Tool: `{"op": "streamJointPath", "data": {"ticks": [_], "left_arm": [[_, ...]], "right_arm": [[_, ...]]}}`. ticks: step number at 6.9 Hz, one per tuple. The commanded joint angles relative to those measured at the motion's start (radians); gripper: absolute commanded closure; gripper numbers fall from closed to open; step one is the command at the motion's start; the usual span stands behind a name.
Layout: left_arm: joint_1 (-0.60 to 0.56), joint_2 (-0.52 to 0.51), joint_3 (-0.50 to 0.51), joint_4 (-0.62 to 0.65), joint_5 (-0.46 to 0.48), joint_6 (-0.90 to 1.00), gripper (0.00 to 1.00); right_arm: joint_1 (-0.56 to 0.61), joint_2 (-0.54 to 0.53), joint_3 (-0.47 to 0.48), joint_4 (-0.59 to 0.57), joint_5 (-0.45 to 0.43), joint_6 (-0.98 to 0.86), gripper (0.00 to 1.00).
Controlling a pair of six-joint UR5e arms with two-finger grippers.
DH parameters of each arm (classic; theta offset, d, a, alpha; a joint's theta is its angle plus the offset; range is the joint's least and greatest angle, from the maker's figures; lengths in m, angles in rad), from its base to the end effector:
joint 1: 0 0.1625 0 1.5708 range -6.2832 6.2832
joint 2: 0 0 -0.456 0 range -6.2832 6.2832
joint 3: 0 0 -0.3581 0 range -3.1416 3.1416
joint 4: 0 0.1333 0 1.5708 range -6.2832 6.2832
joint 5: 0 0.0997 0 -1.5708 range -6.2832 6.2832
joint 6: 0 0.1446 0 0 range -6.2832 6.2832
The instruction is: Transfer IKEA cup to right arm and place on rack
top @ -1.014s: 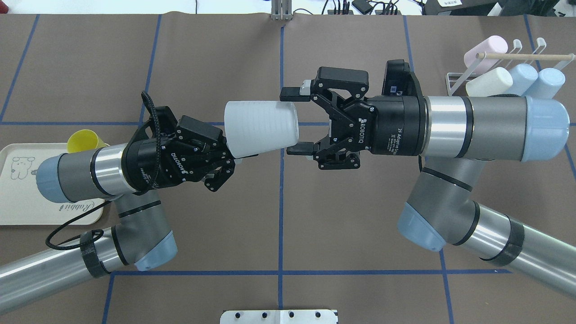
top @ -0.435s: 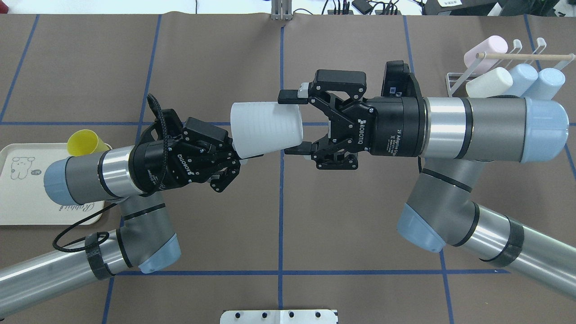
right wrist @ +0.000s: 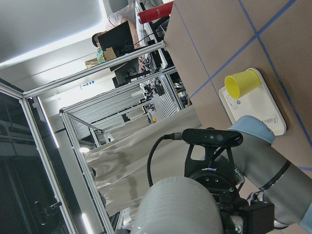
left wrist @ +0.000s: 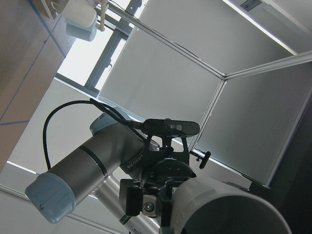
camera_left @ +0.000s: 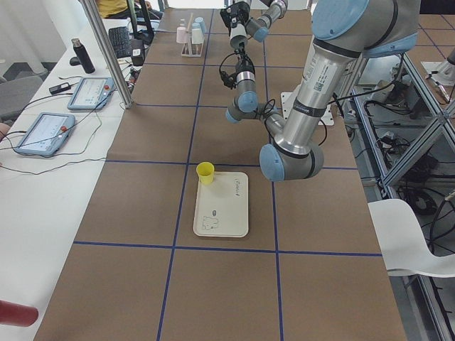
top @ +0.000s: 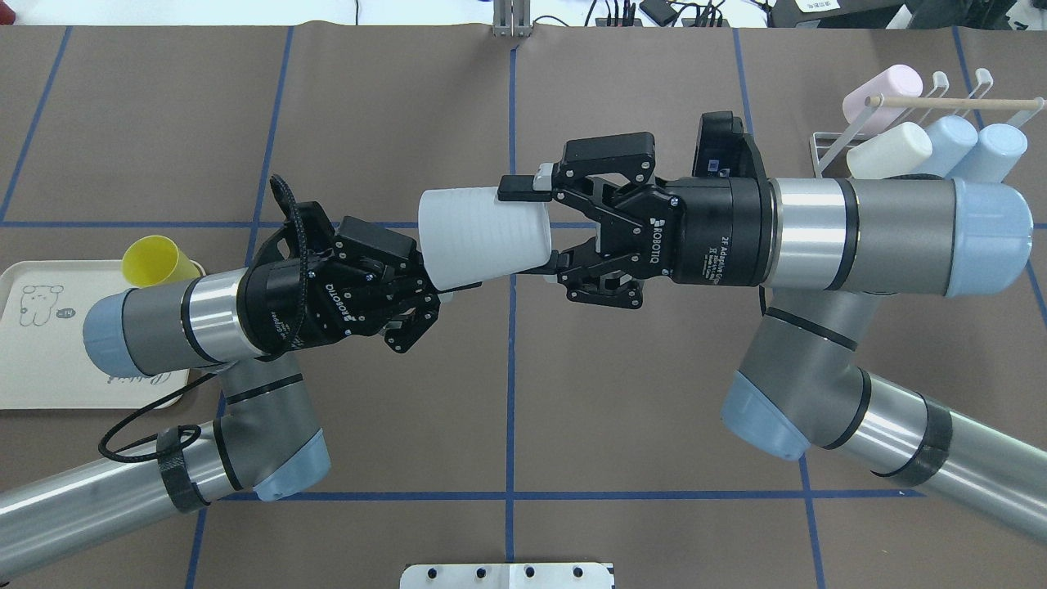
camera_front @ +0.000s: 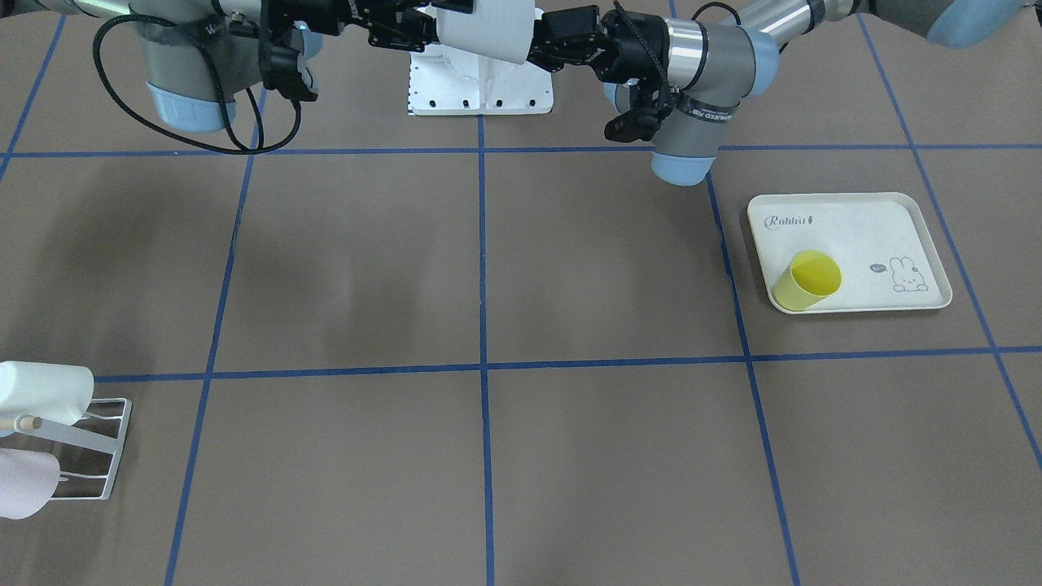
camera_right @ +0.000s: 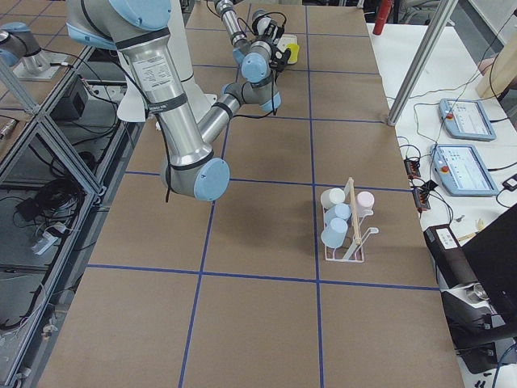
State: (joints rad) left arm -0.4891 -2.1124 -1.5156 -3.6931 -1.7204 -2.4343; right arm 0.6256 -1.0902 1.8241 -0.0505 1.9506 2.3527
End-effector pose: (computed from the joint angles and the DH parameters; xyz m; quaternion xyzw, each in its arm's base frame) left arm 0.4228 -0.3516 0.2120 -0.1984 0.9415 -0.1081 0.2499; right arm -0.3732 -0.3679 0.1649 -0.1500 -0.8779 0.1428 0.4317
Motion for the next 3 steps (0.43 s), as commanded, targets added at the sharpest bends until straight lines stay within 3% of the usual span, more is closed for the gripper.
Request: {"op": "streamJointPath", "data": {"ticks": [1,2,3], "left_arm": [[-0.003,0.0,-0.003,0.001,0.002,0.01,0.26],[-0.003,0.002,-0.006,0.001,0.001,0.012,0.09],[-0.011,0.008,-0.011,-0.004,0.001,0.015,0.09]], "right_arm": [[-0.001,-0.002,-0.002,0.003,0.001,-0.001,0.85],[-0.001,-0.002,-0.002,0.003,-0.001,-0.001,0.86],[-0.001,-0.005,-0.002,0.003,-0.007,-0.001,0.87]]}}
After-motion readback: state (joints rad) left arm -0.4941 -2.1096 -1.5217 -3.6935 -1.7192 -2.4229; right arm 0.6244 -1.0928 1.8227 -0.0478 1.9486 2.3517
